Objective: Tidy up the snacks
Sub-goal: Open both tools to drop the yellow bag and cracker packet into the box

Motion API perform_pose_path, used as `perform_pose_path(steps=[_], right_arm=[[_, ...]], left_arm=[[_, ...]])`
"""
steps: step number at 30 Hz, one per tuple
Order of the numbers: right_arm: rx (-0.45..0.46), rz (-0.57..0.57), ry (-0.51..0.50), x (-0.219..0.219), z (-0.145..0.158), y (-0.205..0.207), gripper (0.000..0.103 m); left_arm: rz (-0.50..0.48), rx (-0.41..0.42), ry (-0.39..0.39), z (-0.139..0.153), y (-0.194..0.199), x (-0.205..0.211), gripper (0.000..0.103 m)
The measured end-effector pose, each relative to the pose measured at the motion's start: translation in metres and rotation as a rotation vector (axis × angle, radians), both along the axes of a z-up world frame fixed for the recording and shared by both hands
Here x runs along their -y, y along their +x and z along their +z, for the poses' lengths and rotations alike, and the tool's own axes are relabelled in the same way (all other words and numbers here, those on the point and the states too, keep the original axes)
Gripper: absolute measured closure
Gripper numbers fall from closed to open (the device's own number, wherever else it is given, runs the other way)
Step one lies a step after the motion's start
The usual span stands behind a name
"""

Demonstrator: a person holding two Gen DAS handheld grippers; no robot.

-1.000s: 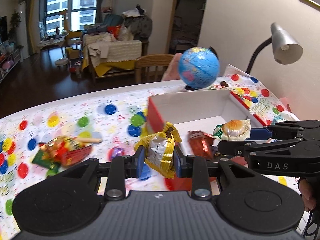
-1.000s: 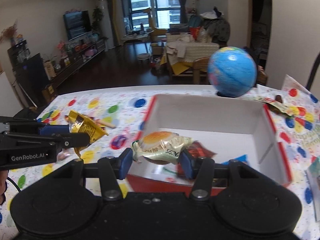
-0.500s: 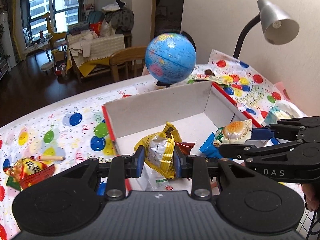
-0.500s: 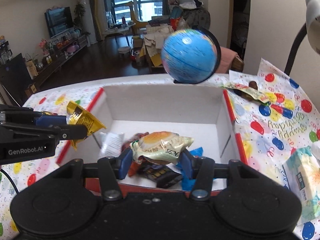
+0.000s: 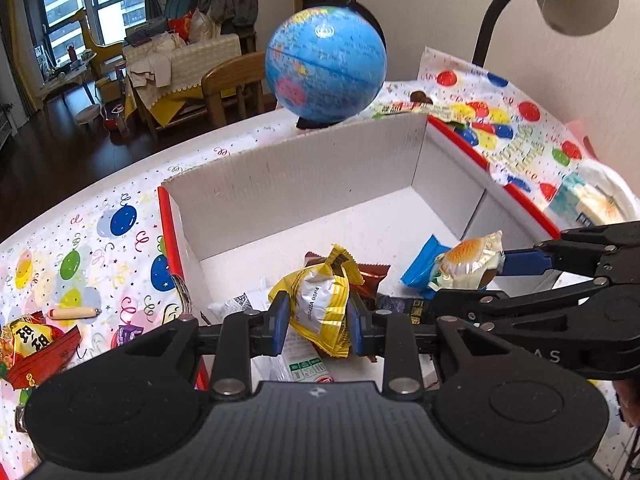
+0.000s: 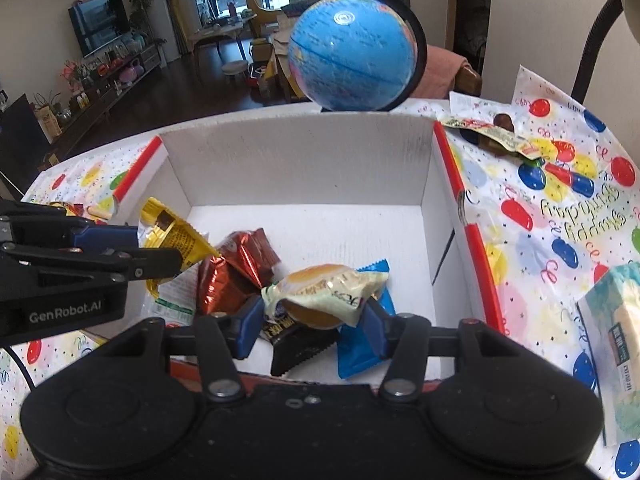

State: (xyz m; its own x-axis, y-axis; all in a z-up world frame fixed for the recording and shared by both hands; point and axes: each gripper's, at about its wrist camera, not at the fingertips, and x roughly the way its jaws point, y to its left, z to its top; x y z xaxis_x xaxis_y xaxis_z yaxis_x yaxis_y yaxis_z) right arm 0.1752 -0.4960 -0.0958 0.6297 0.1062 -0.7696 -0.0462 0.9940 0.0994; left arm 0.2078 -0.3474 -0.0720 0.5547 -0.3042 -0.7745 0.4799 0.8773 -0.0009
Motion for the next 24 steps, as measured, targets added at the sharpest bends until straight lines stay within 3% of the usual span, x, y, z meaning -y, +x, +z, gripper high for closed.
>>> perform_pose_path(steps=[9, 10, 11, 13, 18, 24], right_arm=[[-0.015, 0.003, 0.013, 0.003, -0.002, -0.003, 0.049], [-0.010, 0.003, 0.014, 0.003, 0.000, -0.005, 0.044], [-0.005, 0.001, 0.012, 0.003, 0.001, -0.007, 0.042], [0.003, 0.003, 0.014, 0.003, 0.005, -0.010, 0.041], [0.030, 0.009, 0.011, 0.003, 0.018, -0.018, 0.037], [0.091, 0.047, 0.015, -0.010, 0.042, -0.030, 0.026]], left_arm=[[-0.014, -0.010, 0.017, -0.005, -0.003, 0.005, 0.074], [-0.011, -0.008, 0.010, -0.003, -0.004, 0.005, 0.071], [-0.006, -0.008, 0.003, -0.002, -0.004, 0.003, 0.058], [0.009, 0.000, -0.007, 0.001, -0.006, -0.001, 0.044], [0.028, 0.008, -0.057, 0.013, -0.013, -0.016, 0.042], [0.070, 0.041, -0.100, 0.033, -0.026, -0.042, 0.038]])
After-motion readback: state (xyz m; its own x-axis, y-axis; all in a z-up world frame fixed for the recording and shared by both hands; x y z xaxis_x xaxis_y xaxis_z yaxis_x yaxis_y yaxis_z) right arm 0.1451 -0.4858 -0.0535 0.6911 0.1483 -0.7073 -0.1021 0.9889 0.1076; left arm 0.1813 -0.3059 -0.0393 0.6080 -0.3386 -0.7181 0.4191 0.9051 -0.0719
